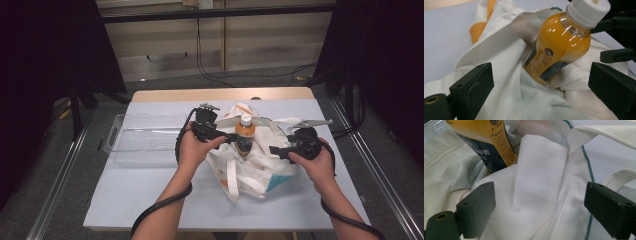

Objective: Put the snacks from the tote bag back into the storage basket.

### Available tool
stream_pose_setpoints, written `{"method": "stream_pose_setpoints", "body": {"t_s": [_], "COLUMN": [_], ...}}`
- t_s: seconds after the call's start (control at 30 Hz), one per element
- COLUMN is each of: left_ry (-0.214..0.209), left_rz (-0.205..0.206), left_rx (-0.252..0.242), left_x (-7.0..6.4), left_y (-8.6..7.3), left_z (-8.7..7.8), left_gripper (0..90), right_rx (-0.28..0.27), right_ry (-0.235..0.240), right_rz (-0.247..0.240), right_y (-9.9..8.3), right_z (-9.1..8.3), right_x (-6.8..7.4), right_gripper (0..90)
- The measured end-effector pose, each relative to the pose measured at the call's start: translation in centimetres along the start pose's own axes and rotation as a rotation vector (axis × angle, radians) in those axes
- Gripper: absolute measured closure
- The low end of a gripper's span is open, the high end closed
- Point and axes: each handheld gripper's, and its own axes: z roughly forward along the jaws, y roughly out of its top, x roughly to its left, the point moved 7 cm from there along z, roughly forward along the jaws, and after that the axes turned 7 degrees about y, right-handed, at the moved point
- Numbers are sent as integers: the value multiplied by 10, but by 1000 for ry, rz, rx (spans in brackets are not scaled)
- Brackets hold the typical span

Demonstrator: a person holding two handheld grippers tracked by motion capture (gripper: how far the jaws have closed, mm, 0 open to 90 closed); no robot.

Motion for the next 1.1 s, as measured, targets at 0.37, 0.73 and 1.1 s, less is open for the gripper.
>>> {"method": "stream_pose_setpoints", "body": {"t_s": [0.37, 0.73, 1.1], "left_ry": [8, 19, -22], "left_rz": [9, 19, 25], "left_rx": [-14, -52, -75], "left_x": [-5, -6, -14], "left_y": [3, 11, 15], "left_z": [3, 8, 15], "left_gripper": [38, 175, 192], "right_rx": [-2, -1, 0], "right_ry": [1, 7, 3], "right_rz": [-3, 2, 0], "right_y": [1, 0, -2], "right_z": [-1, -2, -3], "right_x": [0, 0, -1], "right_gripper": [104, 104, 104]}}
